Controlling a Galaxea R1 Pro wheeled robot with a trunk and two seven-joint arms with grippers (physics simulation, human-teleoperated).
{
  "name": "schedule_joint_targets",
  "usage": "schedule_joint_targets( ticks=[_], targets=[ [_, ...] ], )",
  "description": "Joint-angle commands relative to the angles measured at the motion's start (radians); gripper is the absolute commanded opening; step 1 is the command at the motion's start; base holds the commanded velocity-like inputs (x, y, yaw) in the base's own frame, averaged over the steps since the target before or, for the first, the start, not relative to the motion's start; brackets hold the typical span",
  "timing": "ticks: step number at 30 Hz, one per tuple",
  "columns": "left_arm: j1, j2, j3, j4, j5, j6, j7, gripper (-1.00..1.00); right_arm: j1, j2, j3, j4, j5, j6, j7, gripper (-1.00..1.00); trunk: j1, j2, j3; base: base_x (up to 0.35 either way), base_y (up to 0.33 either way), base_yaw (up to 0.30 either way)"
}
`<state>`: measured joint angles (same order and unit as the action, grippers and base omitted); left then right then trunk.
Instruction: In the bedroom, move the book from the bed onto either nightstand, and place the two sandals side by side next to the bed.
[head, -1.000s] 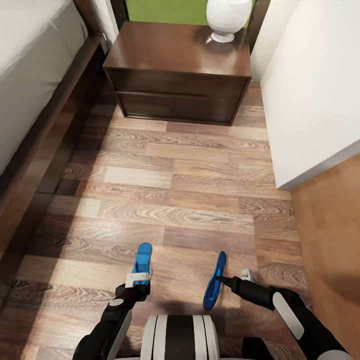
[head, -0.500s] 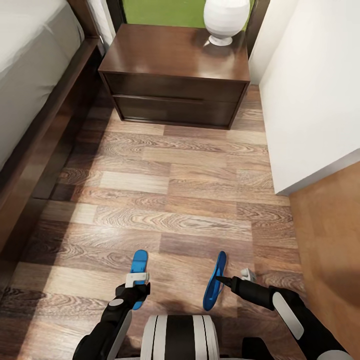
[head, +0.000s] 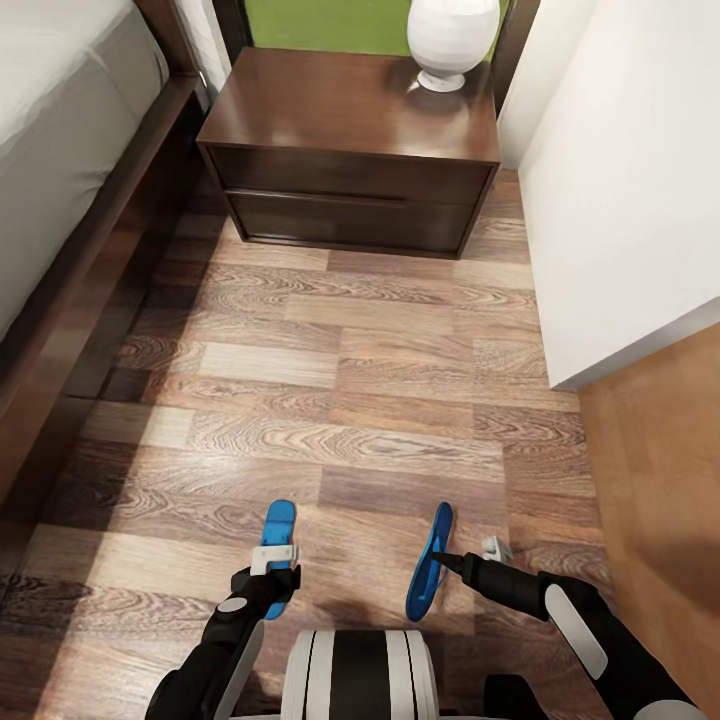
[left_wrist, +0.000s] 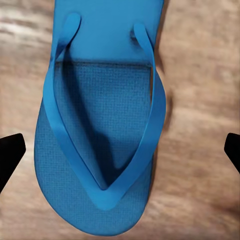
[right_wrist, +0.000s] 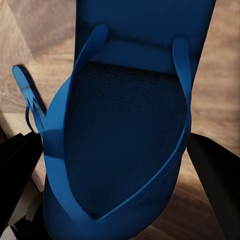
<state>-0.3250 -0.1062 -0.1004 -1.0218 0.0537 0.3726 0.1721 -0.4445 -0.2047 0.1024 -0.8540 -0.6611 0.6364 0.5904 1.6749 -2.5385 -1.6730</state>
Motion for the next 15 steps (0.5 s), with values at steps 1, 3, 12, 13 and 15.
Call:
schedule_joint_targets(
  ticks=[1, 3, 12, 13, 15],
  targets=[
    [0.000, 0.000, -0.002, -0.001, 0.006, 0.005, 0.007, 1.00, 0.000, -0.001, 0.002, 0.000, -0.006, 0.005, -0.001, -1.00, 0.000, 0.000, -0.001, 0.000, 0.000, 0.000],
    [0.000, 0.000, -0.002, -0.002, 0.006, 0.005, 0.007, 1.00, 0.000, -0.001, 0.002, 0.000, -0.006, 0.005, -0.001, -1.00, 0.000, 0.000, -0.001, 0.000, 0.000, 0.000],
    [0.000, 0.000, -0.002, -0.002, 0.006, 0.005, 0.007, 1.00, 0.000, -0.001, 0.002, 0.000, -0.006, 0.005, -0.001, -1.00, 0.000, 0.000, -0.001, 0.000, 0.000, 0.000],
    [0.000, 0.000, -0.002, -0.002, 0.006, 0.005, 0.007, 1.00, 0.000, -0.001, 0.002, 0.000, -0.006, 0.005, -0.001, -1.00, 0.000, 0.000, -0.001, 0.000, 0.000, 0.000],
    [0.000, 0.000, -0.002, -0.003, 0.006, 0.005, 0.007, 1.00, 0.000, -0.001, 0.002, 0.000, -0.006, 0.005, -0.001, -1.00, 0.000, 0.000, -0.001, 0.000, 0.000, 0.000]
  ],
)
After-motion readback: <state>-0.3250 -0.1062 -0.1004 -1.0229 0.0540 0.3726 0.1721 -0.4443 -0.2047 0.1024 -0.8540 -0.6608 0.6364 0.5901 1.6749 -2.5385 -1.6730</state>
